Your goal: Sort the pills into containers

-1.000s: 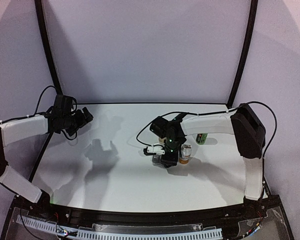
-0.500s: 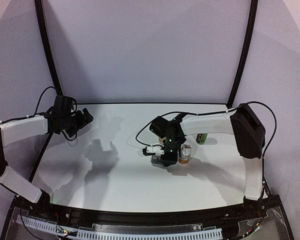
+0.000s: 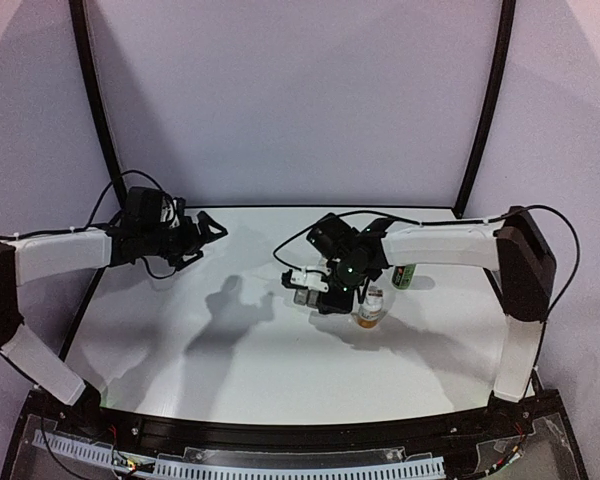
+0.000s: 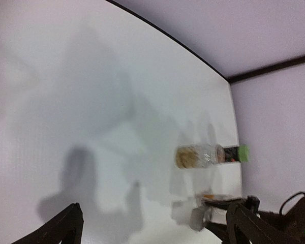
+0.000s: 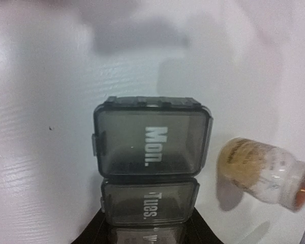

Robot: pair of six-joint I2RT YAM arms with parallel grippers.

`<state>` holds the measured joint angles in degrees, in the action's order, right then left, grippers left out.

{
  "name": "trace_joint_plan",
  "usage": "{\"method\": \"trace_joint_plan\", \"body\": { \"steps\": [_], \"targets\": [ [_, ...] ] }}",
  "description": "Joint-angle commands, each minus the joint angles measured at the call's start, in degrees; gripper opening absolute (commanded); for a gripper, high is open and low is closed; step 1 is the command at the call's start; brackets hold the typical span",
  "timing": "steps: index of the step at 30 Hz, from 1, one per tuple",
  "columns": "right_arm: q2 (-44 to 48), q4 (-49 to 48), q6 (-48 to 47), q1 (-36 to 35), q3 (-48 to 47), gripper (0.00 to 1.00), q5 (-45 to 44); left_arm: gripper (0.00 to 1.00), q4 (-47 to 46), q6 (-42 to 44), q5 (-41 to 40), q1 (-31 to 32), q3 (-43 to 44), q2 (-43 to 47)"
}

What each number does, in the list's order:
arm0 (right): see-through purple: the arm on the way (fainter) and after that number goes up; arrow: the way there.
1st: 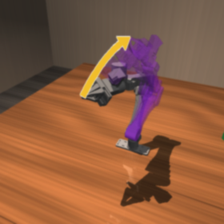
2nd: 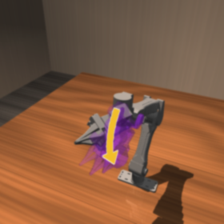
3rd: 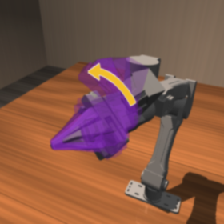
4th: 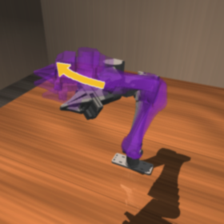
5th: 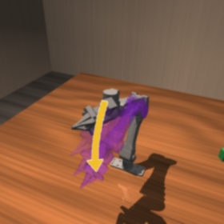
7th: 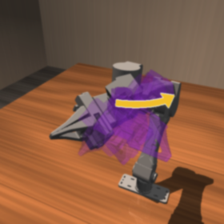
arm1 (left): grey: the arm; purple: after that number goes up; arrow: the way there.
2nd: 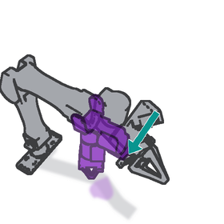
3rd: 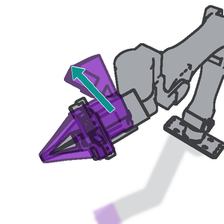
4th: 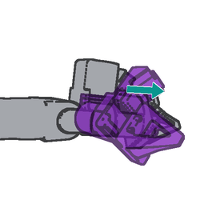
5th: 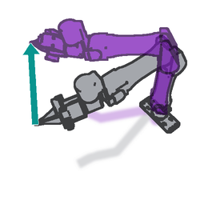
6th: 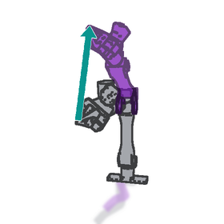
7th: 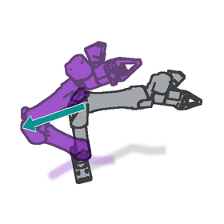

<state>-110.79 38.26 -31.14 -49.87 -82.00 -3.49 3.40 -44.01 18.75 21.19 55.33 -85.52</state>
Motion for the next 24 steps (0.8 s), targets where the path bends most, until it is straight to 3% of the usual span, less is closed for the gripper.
{"method": "trace_joint_plan", "body": {
  "steps": [1, 7, 15, 21, 24],
  "targets": [
    [7.3, -10.65, 0.68, -0.58, 1.78, 0.31, 2.03, 1.0, -12.6, -5.54, 18.93, 3.48, 4.31, -5.07],
    [8.32, -12.09, 0.42, -0.51, 1.36, 0.3, 1.78, 1.0, -11.93, -5.59, 26.08, 7.43, 12.15, -11.49],
    [7.78, -13.59, 0.96, -0.52, 0.69, 0.3, 2.1, 1.0, -7.65, -5.28, 33.64, 8.63, 15.77, -16.16],
    [7.37, -12.97, 1.08, -0.51, -0.38, 0.3, 2.99, 1.0, 3.03, 1.13, 32.84, 11.3, 19.16, -18.05],
    [7.19, -12.83, 1.35, -0.48, -0.57, 0.3, 3.14, 1.0, 4.1, 1.73, 32.68, 11.76, 19.62, -18.38]
  ]
}}
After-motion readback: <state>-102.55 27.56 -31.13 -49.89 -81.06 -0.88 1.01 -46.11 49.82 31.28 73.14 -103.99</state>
